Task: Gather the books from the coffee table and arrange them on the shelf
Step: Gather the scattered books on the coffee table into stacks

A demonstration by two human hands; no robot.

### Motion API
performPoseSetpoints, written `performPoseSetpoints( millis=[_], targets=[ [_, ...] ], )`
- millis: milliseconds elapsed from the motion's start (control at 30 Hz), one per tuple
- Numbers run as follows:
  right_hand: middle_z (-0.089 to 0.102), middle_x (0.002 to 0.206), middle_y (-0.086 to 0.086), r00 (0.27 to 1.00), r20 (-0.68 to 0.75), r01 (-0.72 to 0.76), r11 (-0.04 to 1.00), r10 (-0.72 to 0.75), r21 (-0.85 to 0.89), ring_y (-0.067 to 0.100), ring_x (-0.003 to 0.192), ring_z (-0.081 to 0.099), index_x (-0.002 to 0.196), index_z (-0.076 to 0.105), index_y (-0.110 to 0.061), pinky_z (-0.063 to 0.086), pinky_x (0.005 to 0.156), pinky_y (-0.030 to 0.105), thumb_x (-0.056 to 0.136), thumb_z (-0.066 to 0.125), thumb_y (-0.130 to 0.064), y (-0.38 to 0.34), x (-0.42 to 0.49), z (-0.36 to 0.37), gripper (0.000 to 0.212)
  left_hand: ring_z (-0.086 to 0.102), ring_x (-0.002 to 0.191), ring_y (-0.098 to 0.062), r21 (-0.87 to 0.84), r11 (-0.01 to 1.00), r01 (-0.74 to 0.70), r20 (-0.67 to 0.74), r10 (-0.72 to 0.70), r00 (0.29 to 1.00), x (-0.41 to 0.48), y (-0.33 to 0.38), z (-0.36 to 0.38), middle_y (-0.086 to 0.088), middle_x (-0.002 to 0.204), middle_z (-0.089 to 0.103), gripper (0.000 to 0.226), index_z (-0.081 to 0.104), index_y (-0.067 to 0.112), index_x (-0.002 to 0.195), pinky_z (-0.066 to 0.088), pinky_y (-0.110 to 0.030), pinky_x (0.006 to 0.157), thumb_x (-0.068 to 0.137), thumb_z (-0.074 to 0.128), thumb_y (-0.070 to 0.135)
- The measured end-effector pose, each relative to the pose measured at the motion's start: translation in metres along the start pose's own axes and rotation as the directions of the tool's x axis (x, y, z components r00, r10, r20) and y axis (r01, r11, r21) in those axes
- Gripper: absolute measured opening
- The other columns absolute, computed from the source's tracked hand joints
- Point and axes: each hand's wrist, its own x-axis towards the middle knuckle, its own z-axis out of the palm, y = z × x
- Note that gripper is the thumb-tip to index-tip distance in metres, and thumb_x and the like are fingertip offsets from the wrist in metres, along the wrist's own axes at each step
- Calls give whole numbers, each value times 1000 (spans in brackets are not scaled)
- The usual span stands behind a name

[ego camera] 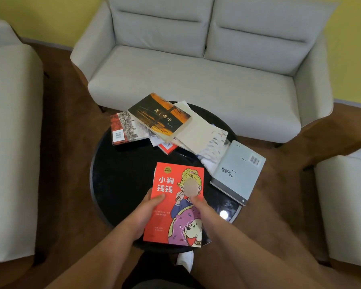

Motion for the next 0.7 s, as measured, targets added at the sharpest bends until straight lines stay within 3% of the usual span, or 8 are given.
performPoseSetpoints(
  millis=[167,500,567,633,700],
  targets=[
    [72,119,8,1000,0,-7,989,8,147,17,90,73,143,46,-22,59,58,26,104,53,-32,1,5,7,41,75,84,-26,-57,997,-43,-33,41,999,6,-4,-4,-7,97,77,23,56,29,117,58,-36,63,95,59,34],
    [72,119,0,998,58,23,997,-27,69,9,85,75,146,44,-27,59,59,22,107,48,-31,-47,29,16,39,75,84,-30,-30,998,-51,-99,48,994,28,28,-18,-8,96,78,27,58,28,116,58,-44,72,91,66,32],
    [73,112,-4,997,79,2,1000,0,-16,6,84,73,139,49,-27,56,60,19,107,48,-33,-54,27,12,32,75,86,-28,32,999,-44,-122,47,991,31,33,-22,-8,99,78,33,56,25,121,58,-43,74,91,66,34],
    [72,105,-8,999,33,36,991,-32,-130,6,90,70,122,60,-24,55,71,21,107,48,-35,-59,27,-3,22,73,95,-28,94,991,-95,-215,113,970,38,47,-28,-9,116,72,56,51,21,131,57,-44,83,84,67,47],
    [70,103,-4,969,-193,123,976,-158,-181,15,97,67,100,65,-23,56,86,32,104,53,-32,-63,29,-28,16,65,106,-25,224,961,-161,-361,235,902,45,73,-28,-9,132,59,78,44,20,141,52,-43,90,77,65,57]
  ],
)
